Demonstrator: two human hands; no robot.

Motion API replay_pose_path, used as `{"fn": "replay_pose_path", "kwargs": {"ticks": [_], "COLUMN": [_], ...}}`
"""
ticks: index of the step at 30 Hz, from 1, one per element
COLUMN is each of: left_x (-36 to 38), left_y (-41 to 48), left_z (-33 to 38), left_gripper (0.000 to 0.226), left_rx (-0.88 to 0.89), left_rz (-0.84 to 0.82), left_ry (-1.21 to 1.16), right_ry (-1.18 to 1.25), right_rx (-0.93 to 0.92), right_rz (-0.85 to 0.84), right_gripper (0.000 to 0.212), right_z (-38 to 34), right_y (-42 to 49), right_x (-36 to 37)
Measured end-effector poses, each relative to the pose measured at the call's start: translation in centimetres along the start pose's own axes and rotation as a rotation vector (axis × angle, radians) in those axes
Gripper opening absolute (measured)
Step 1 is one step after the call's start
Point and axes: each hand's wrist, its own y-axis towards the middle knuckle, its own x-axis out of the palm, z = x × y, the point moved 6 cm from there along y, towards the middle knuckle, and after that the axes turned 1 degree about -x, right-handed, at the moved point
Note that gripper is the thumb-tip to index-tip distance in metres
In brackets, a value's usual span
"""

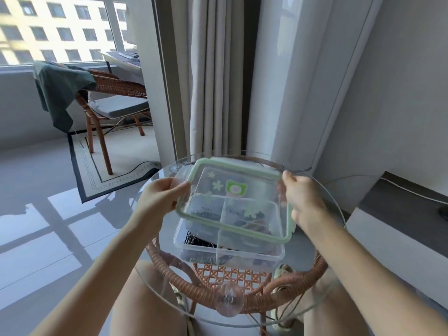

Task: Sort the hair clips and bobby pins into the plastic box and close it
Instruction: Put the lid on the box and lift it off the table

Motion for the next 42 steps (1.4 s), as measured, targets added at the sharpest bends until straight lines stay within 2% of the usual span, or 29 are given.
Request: {"fn": "replay_pose_path", "kwargs": {"ticks": [2, 5, 7, 10, 13, 15, 27, 33, 42], "left_x": [-0.7, -1.2, -1.4, -1.5, -1.6, -1.6, -1.7, -1.8, -1.6], "left_y": [-0.2, -0.4, -0.3, 0.0, 0.1, 0.0, -0.3, -0.4, -0.4], "left_z": [-1.2, -2.7, -3.2, -3.5, -4.0, -4.1, -4.5, -4.9, -5.3], "left_gripper": [0.012, 0.012, 0.014, 0.018, 0.021, 0.018, 0.017, 0.025, 0.017], "left_rx": [-0.055, -0.102, -0.113, -0.135, -0.174, -0.181, -0.202, -0.236, -0.278], "left_rz": [0.019, 0.039, 0.057, 0.056, 0.042, 0.039, 0.037, 0.027, 0.003], "left_ry": [0.058, 0.169, 0.216, 0.236, 0.235, 0.241, 0.211, 0.16, 0.133], "right_ry": [-0.131, -0.524, -0.677, -0.69, -0.688, -0.691, -0.728, -0.783, -0.777], "right_rx": [-0.002, -0.23, -0.332, -0.369, -0.398, -0.401, -0.417, -0.471, -0.463], "right_rz": [-0.06, -0.06, -0.055, -0.065, -0.063, -0.072, -0.108, -0.101, -0.094], "right_gripper": [0.037, 0.049, 0.053, 0.05, 0.029, 0.025, 0.028, 0.031, 0.032], "right_z": [1.7, 1.4, 0.7, 0.6, 1.1, 1.5, 1.7, 1.7, 1.7], "right_y": [-0.6, -0.9, -1.3, -1.0, -0.8, -0.7, -0.7, -1.0, -0.9], "right_x": [0.7, 0.5, 0.6, 0.7, 0.9, 0.9, 0.8, 0.8, 1.0]}}
